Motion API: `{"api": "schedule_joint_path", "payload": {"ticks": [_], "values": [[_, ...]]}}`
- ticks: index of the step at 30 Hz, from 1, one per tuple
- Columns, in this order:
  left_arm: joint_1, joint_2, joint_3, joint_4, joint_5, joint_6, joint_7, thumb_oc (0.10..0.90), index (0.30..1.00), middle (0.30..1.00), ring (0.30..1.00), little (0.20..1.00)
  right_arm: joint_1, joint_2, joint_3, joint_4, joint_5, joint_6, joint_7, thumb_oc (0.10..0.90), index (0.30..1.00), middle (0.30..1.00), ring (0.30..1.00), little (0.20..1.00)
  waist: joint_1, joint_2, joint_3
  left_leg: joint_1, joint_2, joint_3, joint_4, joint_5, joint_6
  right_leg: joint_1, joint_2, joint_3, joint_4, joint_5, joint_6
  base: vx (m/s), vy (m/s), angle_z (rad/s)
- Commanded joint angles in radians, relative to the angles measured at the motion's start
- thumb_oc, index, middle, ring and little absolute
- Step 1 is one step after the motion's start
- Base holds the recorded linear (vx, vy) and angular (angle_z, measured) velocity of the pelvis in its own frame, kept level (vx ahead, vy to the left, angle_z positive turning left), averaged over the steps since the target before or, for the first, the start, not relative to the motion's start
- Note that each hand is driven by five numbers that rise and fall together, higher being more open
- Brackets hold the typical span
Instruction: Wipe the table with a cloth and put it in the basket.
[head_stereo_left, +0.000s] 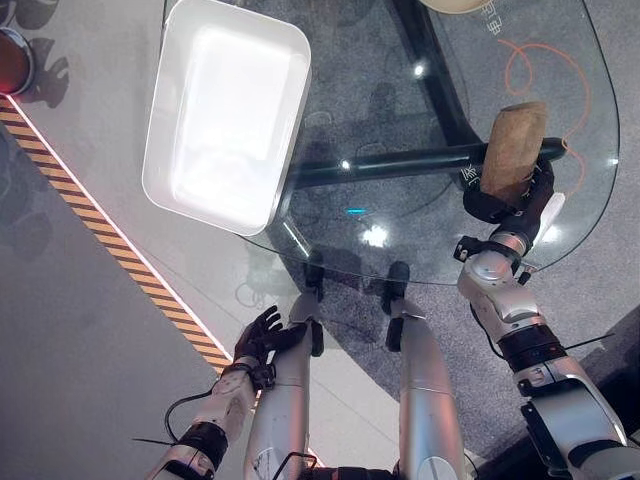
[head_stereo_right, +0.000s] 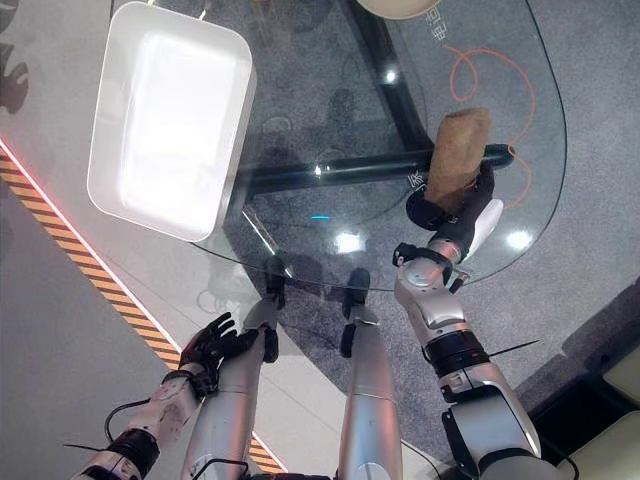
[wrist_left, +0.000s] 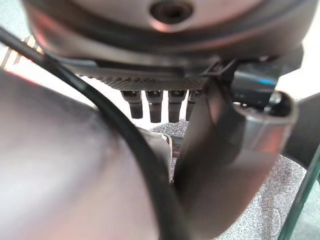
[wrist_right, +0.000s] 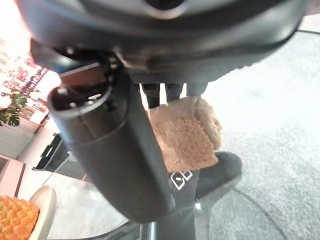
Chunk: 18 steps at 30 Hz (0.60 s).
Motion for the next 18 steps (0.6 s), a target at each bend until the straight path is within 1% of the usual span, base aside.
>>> {"api": "schedule_joint_path", "payload": {"ticks": [1, 5, 14, 15, 16, 17, 18], "values": [[0.079, 0.003, -0.031, 0.024, -0.034, 0.006, 0.023, 0.8, 0.9, 0.9, 0.9, 0.9, -0.002, -0.074, 0.0, -0.07, 0.045, -0.01, 0.017, 0.8, 0.9, 0.9, 0.9, 0.9, -0.007, 0.014, -0.011, -0.058, -0.059, 0.012, 0.195, -0.172, 0.013, -0.004, 0.035, -0.074, -0.156, 0.125, -0.001, 0.01, 0.005, 0.06], [0.074, 0.005, -0.031, 0.025, -0.036, 0.007, 0.021, 0.8, 0.9, 0.9, 0.9, 0.9, -0.019, -0.074, 0.006, -0.046, 0.058, 0.015, 0.026, 0.8, 0.9, 0.9, 0.9, 0.9, -0.002, 0.013, -0.011, -0.067, -0.06, 0.008, 0.195, -0.172, 0.016, -0.015, 0.034, -0.076, -0.156, 0.128, -0.001, 0.01, 0.005, 0.08], [0.073, 0.003, -0.032, 0.03, -0.03, 0.004, 0.015, 0.8, 0.9, 0.9, 0.9, 0.9, -0.056, -0.082, 0.017, -0.014, 0.064, 0.037, 0.039, 0.8, 0.9, 0.9, 0.9, 0.9, 0.007, 0.012, -0.011, -0.078, -0.061, 0.004, 0.204, -0.175, 0.016, -0.025, 0.032, -0.079, -0.147, 0.126, -0.001, 0.0, 0.0, 0.0], [0.072, 0.003, -0.032, 0.03, -0.03, 0.005, 0.015, 0.8, 0.9, 0.9, 0.9, 0.9, -0.057, -0.082, 0.018, -0.013, 0.064, 0.038, 0.038, 0.756, 0.862, 0.862, 0.862, 0.856, 0.007, 0.012, -0.011, -0.079, -0.061, 0.004, 0.205, -0.176, 0.015, -0.026, 0.032, -0.079, -0.147, 0.126, -0.001, 0.0, 0.0, 0.0], [0.071, 0.003, -0.032, 0.03, -0.029, 0.005, 0.017, 0.8, 0.9, 0.9, 0.9, 0.9, -0.06, -0.083, 0.019, -0.013, 0.065, 0.042, 0.035, 0.676, 0.794, 0.794, 0.794, 0.776, 0.007, 0.011, -0.011, -0.079, -0.061, 0.004, 0.205, -0.176, 0.015, -0.026, 0.032, -0.079, -0.146, 0.127, 0.0, 0.0, 0.0, 0.0], [0.07, 0.002, -0.032, 0.031, -0.03, 0.006, 0.018, 0.8, 0.9, 0.9, 0.9, 0.9, -0.062, -0.084, 0.018, -0.014, 0.066, 0.048, 0.033, 0.498, 0.641, 0.641, 0.641, 0.598, 0.007, 0.011, -0.011, -0.081, -0.061, 0.003, 0.207, -0.177, 0.015, -0.028, 0.032, -0.078, -0.145, 0.127, 0.001, 0.0, 0.0, 0.0], [0.069, 0.002, -0.031, 0.032, -0.03, 0.006, 0.018, 0.8, 0.9, 0.9, 0.9, 0.9, -0.065, -0.086, 0.018, -0.013, 0.066, 0.053, 0.031, 0.388, 0.547, 0.547, 0.547, 0.488, 0.007, 0.011, -0.011, -0.083, -0.061, 0.003, 0.208, -0.178, 0.015, -0.03, 0.031, -0.077, -0.144, 0.126, 0.002, 0.0, 0.0, 0.0]]}}
